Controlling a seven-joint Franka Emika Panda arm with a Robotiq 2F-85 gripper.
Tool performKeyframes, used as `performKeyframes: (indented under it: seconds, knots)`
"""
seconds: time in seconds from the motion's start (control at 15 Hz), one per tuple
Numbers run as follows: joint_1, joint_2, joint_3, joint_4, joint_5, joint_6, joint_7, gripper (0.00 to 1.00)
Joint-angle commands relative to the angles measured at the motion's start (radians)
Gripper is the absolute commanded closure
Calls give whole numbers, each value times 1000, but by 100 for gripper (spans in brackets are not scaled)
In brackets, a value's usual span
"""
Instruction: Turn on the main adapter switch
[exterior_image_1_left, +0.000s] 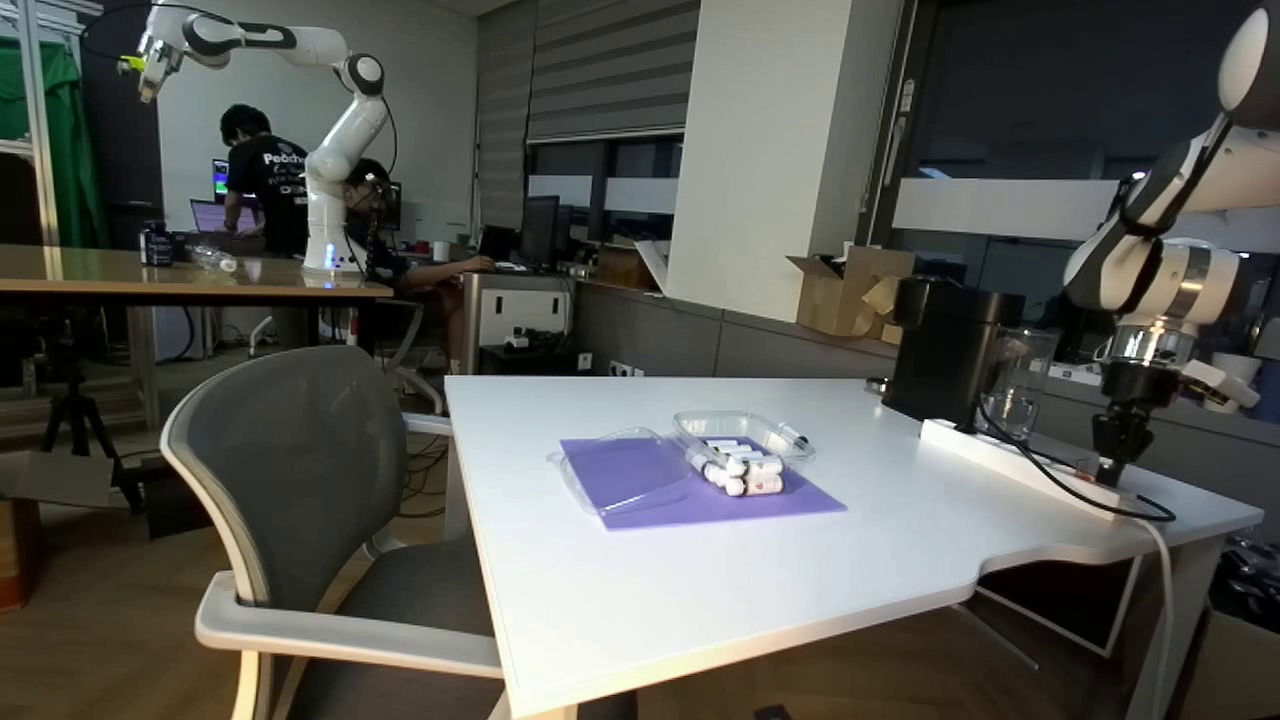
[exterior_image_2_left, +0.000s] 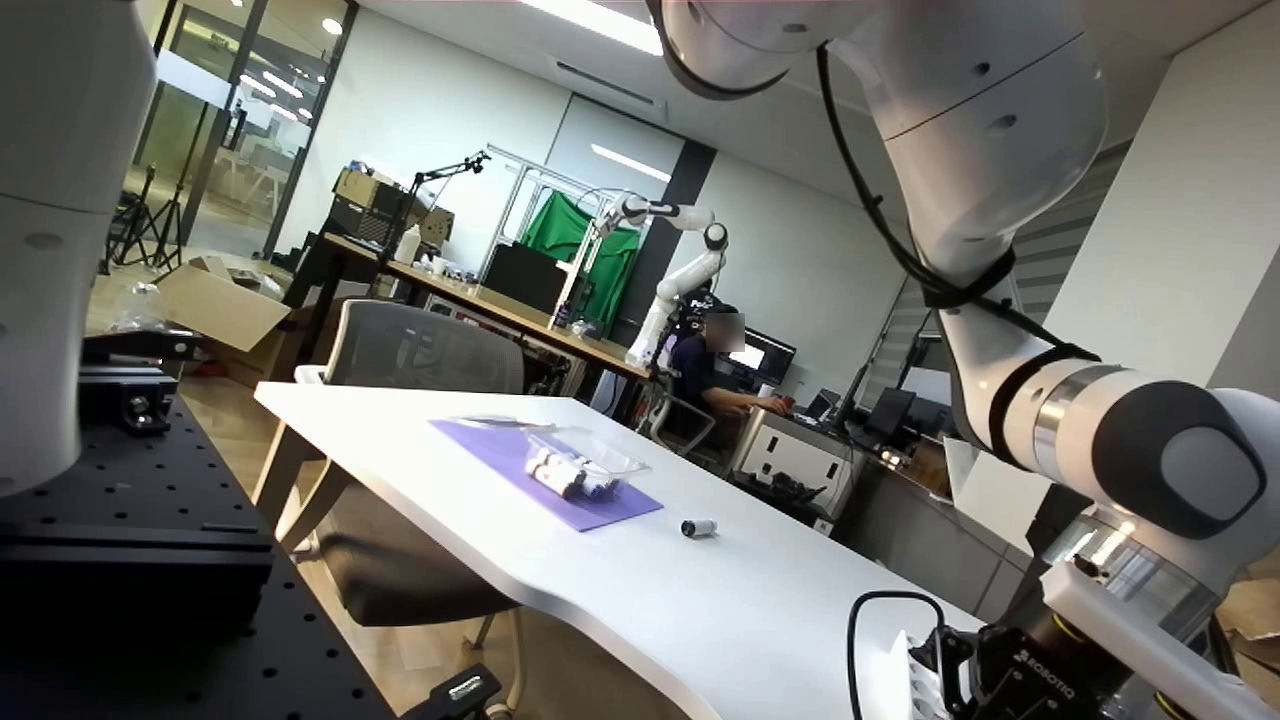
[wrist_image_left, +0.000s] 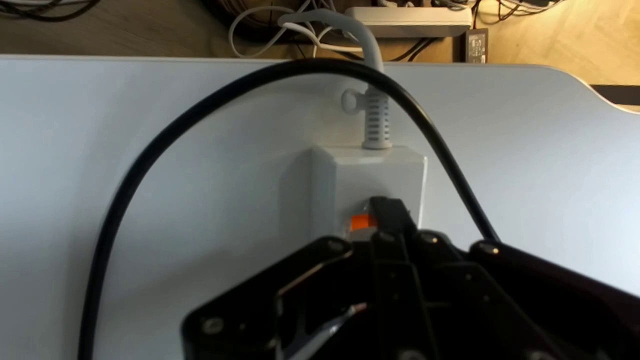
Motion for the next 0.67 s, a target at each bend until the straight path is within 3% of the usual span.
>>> performKeyframes:
  seconds: [0.0, 0.6]
  knots:
    - [-2, 21, 5, 33, -3, 2, -22, 100]
    - [17, 23, 1, 15, -6, 61, -45, 100]
